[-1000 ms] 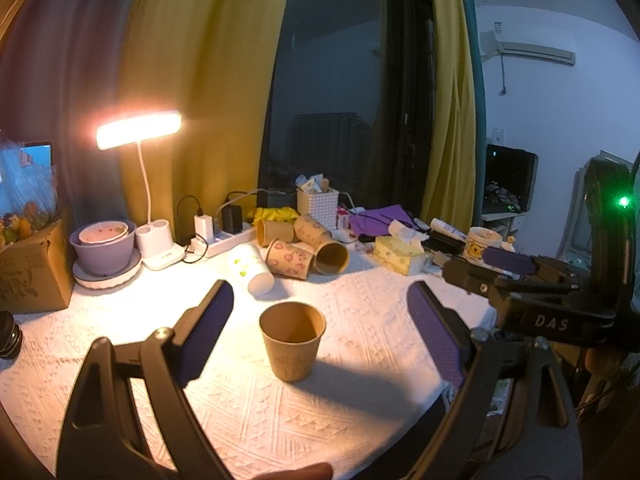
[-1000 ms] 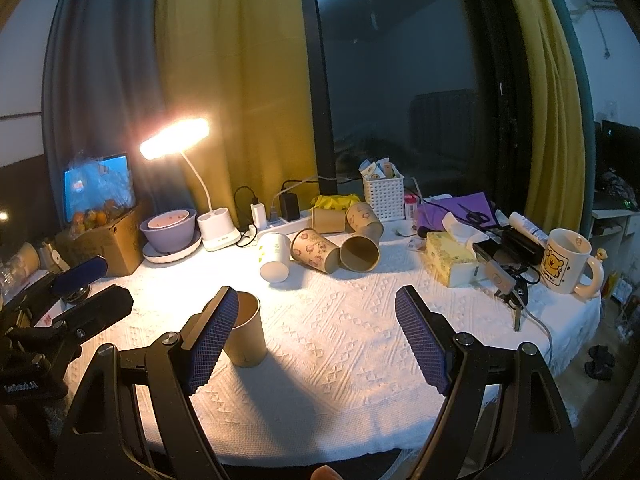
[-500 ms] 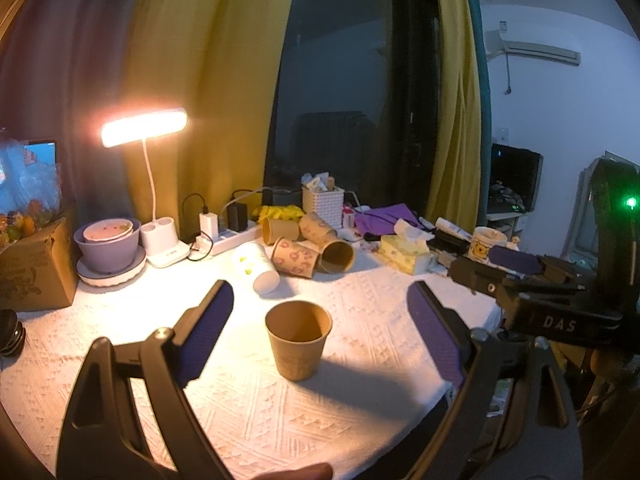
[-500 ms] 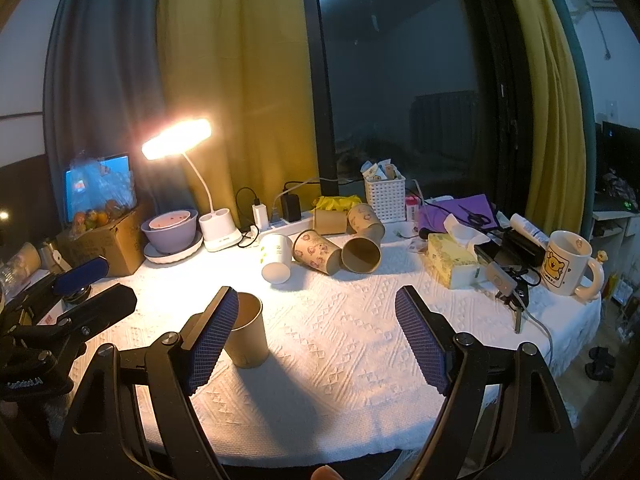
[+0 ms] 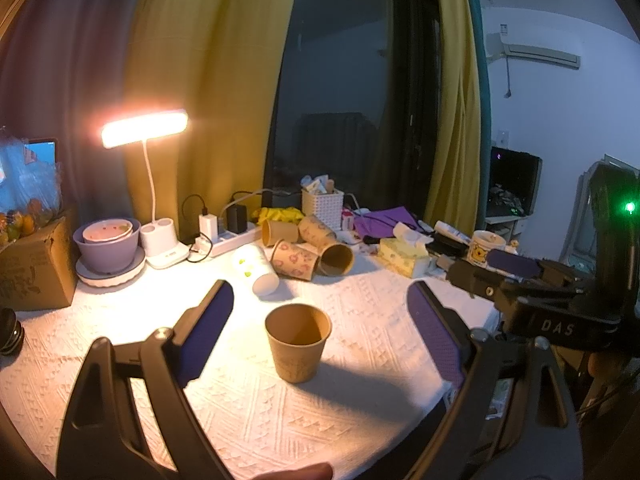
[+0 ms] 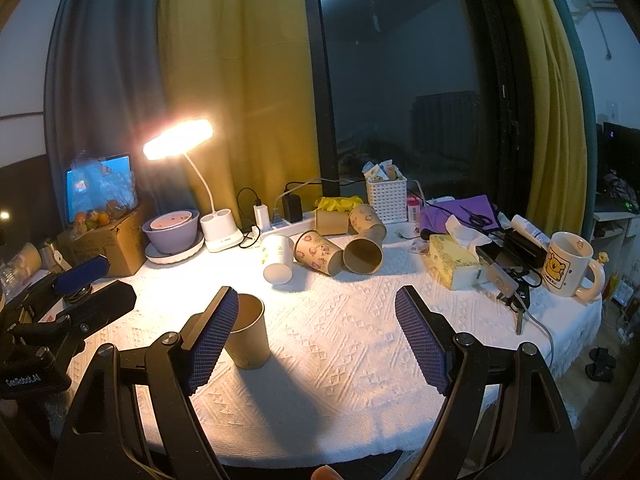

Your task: Flip cup upright

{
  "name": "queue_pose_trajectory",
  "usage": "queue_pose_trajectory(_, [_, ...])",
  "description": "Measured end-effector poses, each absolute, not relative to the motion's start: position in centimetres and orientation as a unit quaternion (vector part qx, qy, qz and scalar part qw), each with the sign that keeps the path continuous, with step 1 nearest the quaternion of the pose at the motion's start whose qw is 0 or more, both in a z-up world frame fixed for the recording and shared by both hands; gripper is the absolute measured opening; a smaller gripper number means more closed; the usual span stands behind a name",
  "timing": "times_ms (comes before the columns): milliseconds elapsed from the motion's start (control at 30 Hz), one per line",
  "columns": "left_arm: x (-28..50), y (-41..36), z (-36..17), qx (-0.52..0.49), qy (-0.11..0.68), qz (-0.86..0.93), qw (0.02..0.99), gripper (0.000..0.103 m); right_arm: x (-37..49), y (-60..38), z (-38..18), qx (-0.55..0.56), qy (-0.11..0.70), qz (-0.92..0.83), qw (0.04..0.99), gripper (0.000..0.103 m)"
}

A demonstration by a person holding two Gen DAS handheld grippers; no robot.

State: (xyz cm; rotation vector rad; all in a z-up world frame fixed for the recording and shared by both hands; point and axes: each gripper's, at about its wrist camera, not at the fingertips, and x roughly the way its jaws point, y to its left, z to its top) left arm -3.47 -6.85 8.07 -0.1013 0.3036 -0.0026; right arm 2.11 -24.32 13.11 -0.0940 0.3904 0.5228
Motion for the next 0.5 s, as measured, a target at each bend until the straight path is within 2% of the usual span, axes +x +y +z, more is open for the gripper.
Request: queue_pose_trajectory(500, [-3.69, -6.67, 8.3, -0.035, 0.142, -0.001, 0.989, 0.089, 2.25, -24.2, 13.01, -0.049, 0.195, 0.257, 0.945, 0.083])
